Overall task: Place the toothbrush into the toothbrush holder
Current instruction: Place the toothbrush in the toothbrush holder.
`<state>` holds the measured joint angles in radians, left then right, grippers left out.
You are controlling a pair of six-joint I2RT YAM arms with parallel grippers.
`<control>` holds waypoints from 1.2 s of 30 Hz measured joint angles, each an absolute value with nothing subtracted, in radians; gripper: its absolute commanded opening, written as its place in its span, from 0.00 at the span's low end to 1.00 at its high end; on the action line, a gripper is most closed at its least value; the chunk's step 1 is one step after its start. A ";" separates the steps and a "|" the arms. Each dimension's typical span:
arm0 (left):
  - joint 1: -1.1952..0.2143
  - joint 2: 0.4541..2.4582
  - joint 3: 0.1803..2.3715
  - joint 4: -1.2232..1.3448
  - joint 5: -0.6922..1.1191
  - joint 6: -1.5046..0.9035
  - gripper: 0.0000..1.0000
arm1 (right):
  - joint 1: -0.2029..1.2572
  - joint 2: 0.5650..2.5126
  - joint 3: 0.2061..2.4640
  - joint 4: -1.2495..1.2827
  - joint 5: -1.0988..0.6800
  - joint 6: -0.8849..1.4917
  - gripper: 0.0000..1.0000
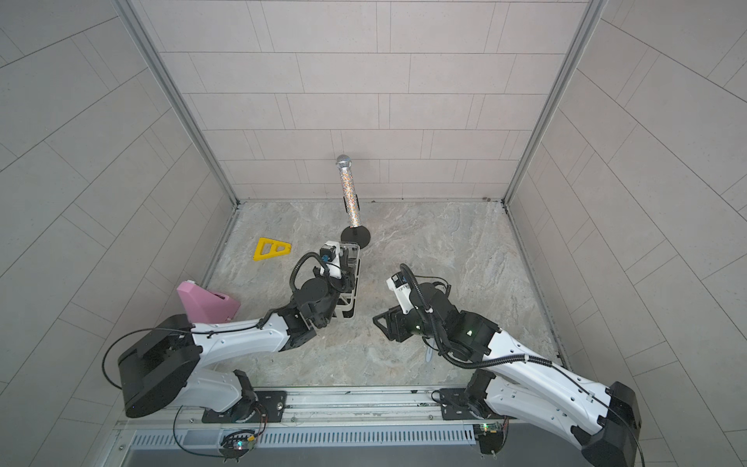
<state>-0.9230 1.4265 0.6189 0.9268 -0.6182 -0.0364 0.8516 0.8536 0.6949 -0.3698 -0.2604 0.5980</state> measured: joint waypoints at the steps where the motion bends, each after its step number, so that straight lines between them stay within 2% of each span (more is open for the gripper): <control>1: -0.923 1.434 0.619 0.938 -0.622 -0.032 0.00 | 0.851 0.854 0.695 -0.370 -0.260 0.598 0.62; 20: -0.910 1.507 0.617 1.022 -0.637 -0.029 0.05 | 0.848 0.856 0.679 -0.369 -0.257 0.587 0.63; 23: -0.910 1.508 0.615 1.024 -0.638 -0.029 0.14 | 0.845 0.856 0.679 -0.369 -0.257 0.587 0.63; 25: -0.910 1.508 0.612 1.024 -0.638 -0.029 0.26 | 0.845 0.856 0.679 -0.369 -0.257 0.587 0.63; 30: -0.910 1.507 0.607 1.024 -0.641 -0.037 0.48 | 0.845 0.855 0.679 -0.369 -0.257 0.587 0.63; 36: -0.910 1.493 0.602 1.015 -0.641 -0.048 0.57 | 0.845 0.846 0.679 -0.370 -0.257 0.587 0.63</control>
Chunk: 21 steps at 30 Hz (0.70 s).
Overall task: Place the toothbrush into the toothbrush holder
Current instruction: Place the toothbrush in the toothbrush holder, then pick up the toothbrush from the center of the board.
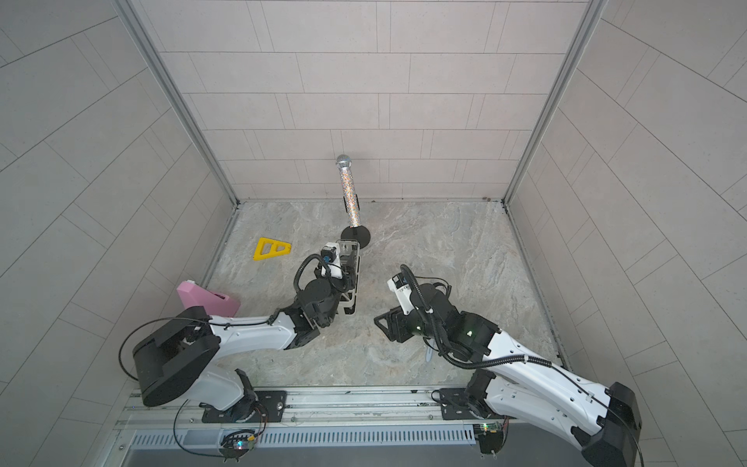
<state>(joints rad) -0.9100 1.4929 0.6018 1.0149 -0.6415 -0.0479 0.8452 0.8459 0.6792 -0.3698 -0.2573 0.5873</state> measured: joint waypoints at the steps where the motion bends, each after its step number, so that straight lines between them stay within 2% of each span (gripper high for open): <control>1: -0.910 1.488 0.602 1.010 -0.641 -0.049 0.60 | 0.845 0.844 0.679 -0.370 -0.257 0.587 0.63; 5: -0.910 1.459 0.604 0.951 -0.636 -0.059 0.71 | 0.841 0.831 0.679 -0.377 -0.249 0.587 0.65; 7: -0.910 1.438 0.625 0.886 -0.625 -0.070 0.77 | 0.828 0.820 0.679 -0.399 -0.235 0.584 0.69; 10: -0.910 1.389 0.674 0.765 -0.600 -0.097 0.84 | 0.769 0.817 0.687 -0.463 -0.206 0.585 0.72; 17: -0.925 1.218 0.788 0.449 -0.522 -0.223 0.89 | 0.410 0.895 0.680 -0.591 -0.225 0.601 0.73; 21: -0.959 1.135 0.839 0.257 -0.486 -0.312 0.89 | 0.344 1.015 0.686 -0.634 -0.228 0.573 0.73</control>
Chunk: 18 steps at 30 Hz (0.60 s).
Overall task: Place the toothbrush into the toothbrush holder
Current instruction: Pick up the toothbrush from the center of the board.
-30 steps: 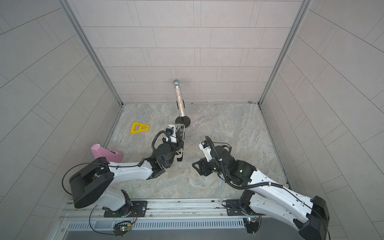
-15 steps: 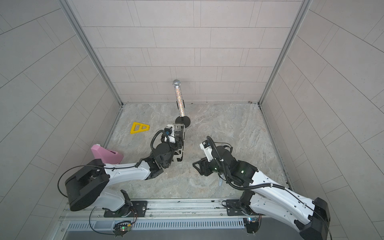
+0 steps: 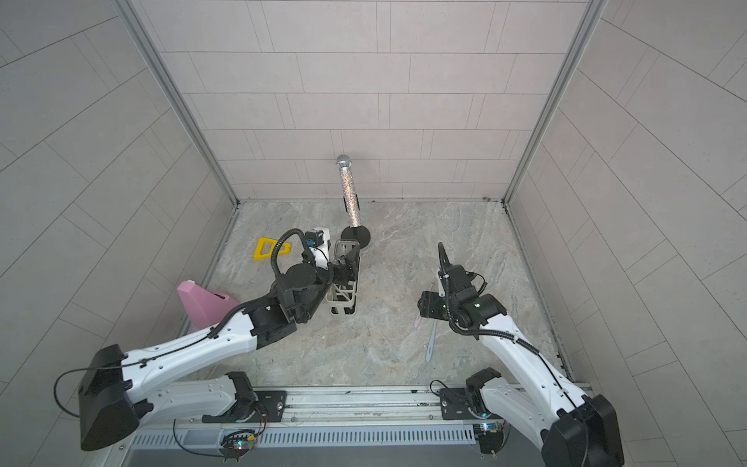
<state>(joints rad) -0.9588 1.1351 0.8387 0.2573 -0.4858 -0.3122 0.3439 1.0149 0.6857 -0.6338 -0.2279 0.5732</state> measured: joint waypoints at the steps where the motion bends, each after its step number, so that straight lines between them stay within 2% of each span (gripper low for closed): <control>1: -0.965 1.120 0.849 0.210 -0.475 -0.336 0.89 | 0.344 1.058 0.694 -0.640 -0.228 0.564 0.73; 9: -1.001 1.065 0.866 -0.049 -0.417 -0.466 0.89 | 0.344 1.371 0.829 -0.660 -0.220 0.490 0.71; 18: -1.016 1.030 0.865 -0.159 -0.392 -0.533 0.90 | 0.344 1.529 0.898 -0.649 -0.201 0.439 0.64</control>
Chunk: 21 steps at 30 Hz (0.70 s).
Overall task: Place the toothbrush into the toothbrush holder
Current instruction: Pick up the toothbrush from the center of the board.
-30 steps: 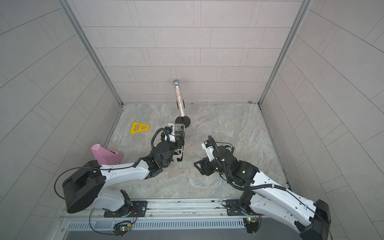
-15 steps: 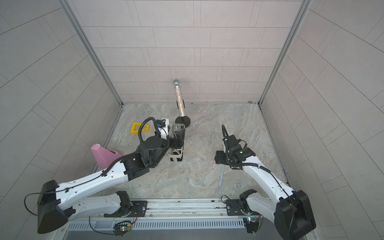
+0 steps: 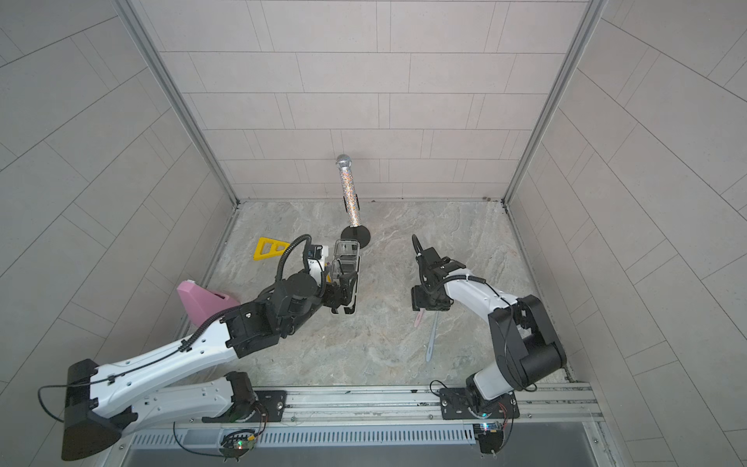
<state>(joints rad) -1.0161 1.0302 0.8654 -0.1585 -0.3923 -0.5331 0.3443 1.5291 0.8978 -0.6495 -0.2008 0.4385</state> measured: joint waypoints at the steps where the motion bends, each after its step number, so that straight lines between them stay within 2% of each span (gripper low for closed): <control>1: -1.017 1.025 0.865 -0.162 -0.392 -0.537 0.90 | 0.344 1.542 0.900 -0.647 -0.199 0.435 0.61; 4: -1.018 1.009 0.862 -0.173 -0.392 -0.549 0.90 | 0.351 1.586 0.905 -0.645 -0.189 0.422 0.53; 8: -1.018 1.003 0.859 -0.178 -0.392 -0.554 0.90 | 0.382 1.625 0.917 -0.644 -0.162 0.410 0.32; 11: -1.021 1.003 0.854 -0.181 -0.393 -0.558 0.90 | 0.413 1.633 0.923 -0.637 -0.138 0.406 0.20; 14: -1.023 1.002 0.847 -0.182 -0.393 -0.562 0.90 | 0.447 1.633 0.921 -0.616 -0.139 0.403 0.14; 21: -1.024 0.958 0.826 -0.180 -0.402 -0.567 0.90 | 0.491 1.531 0.837 -0.526 -0.225 0.413 0.10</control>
